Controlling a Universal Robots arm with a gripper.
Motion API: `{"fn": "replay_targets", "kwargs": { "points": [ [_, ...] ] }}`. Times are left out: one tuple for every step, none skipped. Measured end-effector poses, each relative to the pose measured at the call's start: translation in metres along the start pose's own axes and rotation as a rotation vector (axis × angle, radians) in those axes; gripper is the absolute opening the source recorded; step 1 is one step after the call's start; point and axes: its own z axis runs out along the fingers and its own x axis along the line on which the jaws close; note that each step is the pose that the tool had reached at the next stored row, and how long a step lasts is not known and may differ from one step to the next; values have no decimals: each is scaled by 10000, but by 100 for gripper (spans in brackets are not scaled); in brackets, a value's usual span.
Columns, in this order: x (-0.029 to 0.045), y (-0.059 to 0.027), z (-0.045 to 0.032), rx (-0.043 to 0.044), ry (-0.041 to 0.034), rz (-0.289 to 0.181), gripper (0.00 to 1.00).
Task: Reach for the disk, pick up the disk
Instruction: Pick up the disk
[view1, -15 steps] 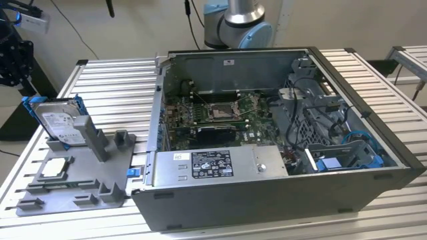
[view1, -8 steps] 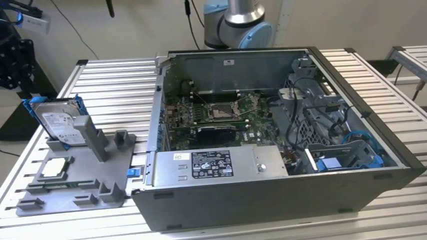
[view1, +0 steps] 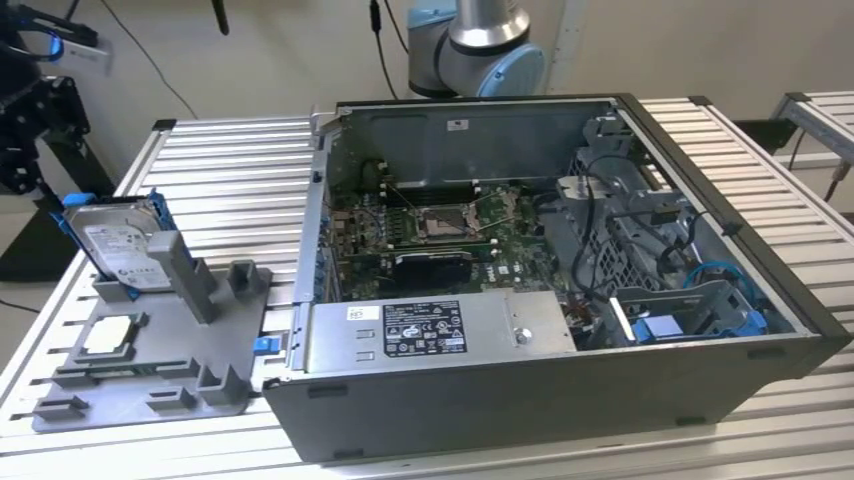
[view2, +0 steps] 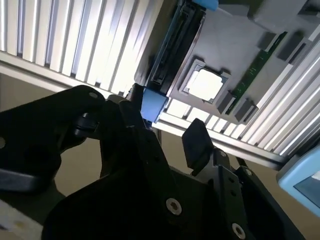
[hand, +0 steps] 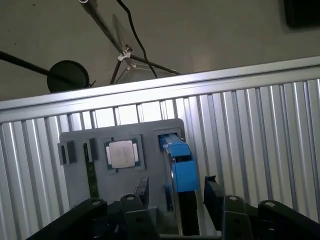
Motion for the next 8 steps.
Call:
{"fn": "replay_targets", "kwargs": {
  "points": [
    [-1,-1,13,-2,5,-116,100],
    [-1,-1,27,-2,9,-239,100],
    [-1,-1,42,-2,14,-392,100],
    [-1,-2,58,-2,18,-538,100],
    [-2,-2,72,-4,23,-667,100],
    [-3,-3,87,-3,26,-773,100],
    [-6,-3,104,-4,28,-844,100],
    [-9,-3,122,-4,30,-891,100]
  ]
}}
